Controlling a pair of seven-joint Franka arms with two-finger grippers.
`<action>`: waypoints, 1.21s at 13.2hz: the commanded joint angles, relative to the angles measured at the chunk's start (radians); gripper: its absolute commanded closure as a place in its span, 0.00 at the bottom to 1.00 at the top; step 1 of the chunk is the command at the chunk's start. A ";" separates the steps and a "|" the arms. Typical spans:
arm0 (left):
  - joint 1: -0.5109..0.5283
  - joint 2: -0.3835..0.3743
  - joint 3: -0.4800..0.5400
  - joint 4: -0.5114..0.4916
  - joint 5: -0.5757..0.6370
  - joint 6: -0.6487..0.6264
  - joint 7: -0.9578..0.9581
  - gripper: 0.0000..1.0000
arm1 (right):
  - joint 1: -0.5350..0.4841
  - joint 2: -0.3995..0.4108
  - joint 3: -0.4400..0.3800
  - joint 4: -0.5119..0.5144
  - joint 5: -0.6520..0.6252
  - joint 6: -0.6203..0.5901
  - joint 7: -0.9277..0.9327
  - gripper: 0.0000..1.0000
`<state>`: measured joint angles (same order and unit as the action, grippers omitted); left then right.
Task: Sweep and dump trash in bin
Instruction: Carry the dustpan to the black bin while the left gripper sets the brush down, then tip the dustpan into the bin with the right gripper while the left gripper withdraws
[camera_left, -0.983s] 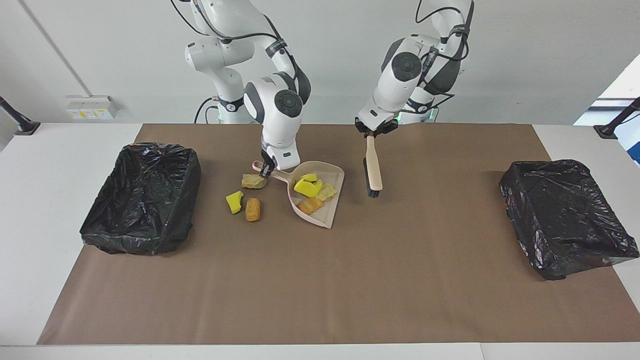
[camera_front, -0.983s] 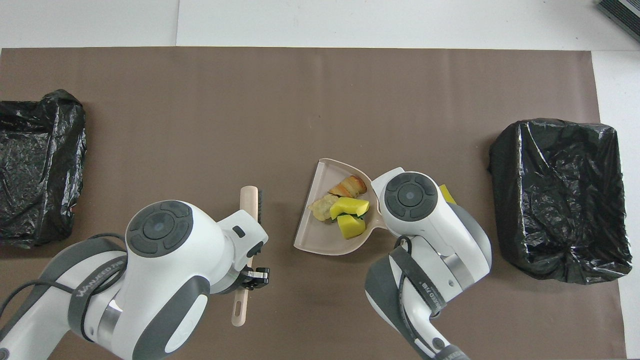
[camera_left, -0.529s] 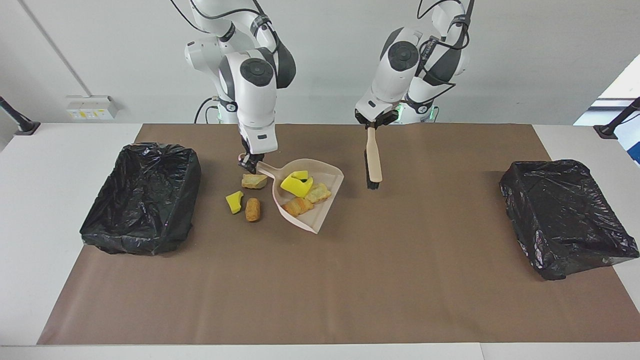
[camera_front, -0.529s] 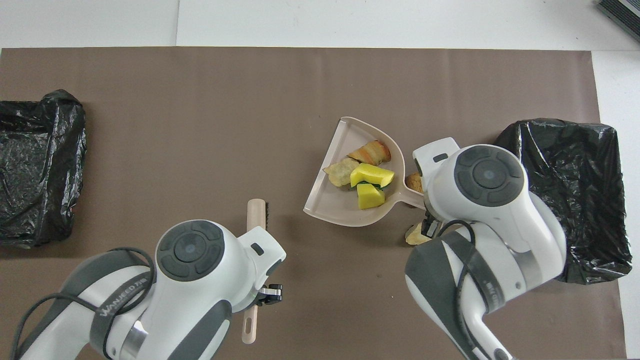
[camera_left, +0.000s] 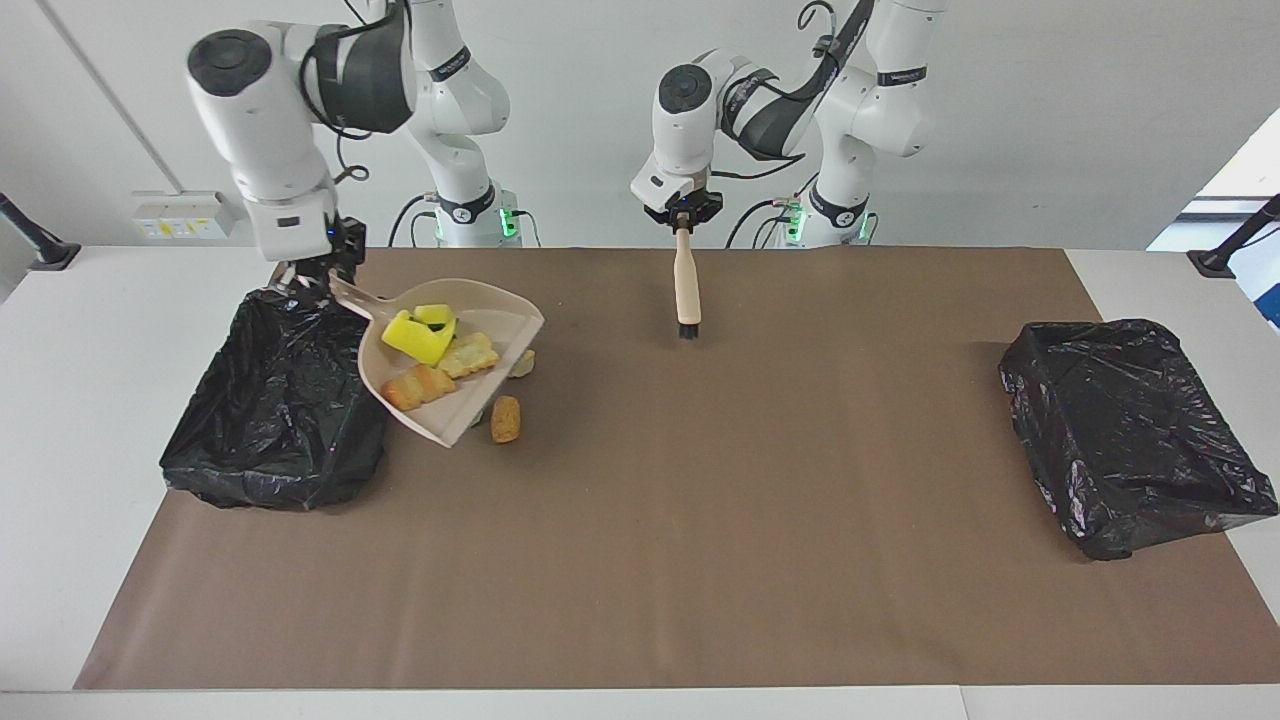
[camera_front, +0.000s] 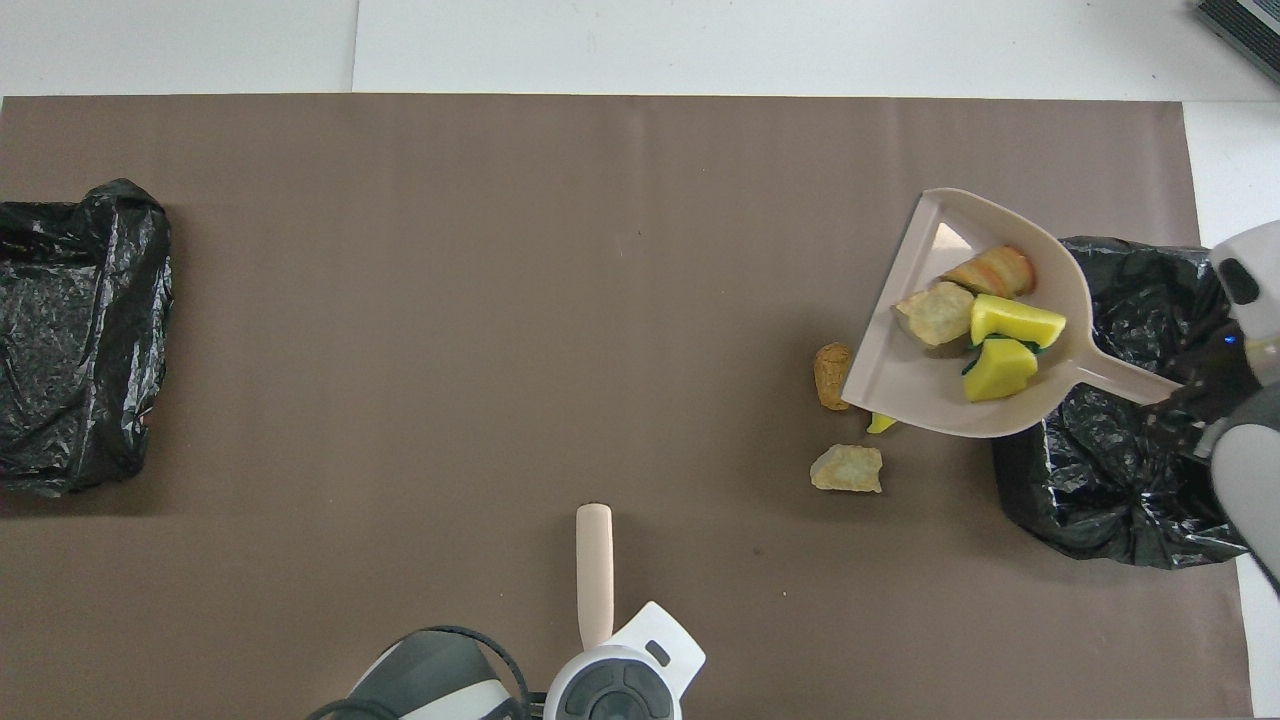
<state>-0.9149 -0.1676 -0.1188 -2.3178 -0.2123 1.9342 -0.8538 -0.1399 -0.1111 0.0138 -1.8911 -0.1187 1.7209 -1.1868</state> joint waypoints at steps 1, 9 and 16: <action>-0.076 -0.009 0.016 -0.057 0.019 0.087 -0.069 1.00 | -0.102 -0.004 -0.075 0.009 -0.024 0.006 -0.214 1.00; -0.098 -0.006 0.014 -0.120 0.017 0.144 -0.071 1.00 | -0.325 0.131 -0.137 0.010 -0.284 0.370 -0.520 1.00; -0.092 0.051 0.022 -0.100 0.016 0.180 -0.045 0.20 | -0.313 0.134 -0.135 0.010 -0.482 0.381 -0.522 1.00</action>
<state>-0.9956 -0.1268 -0.1178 -2.4320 -0.2115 2.0968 -0.9037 -0.4507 0.0336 -0.1254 -1.8837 -0.5575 2.1030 -1.6817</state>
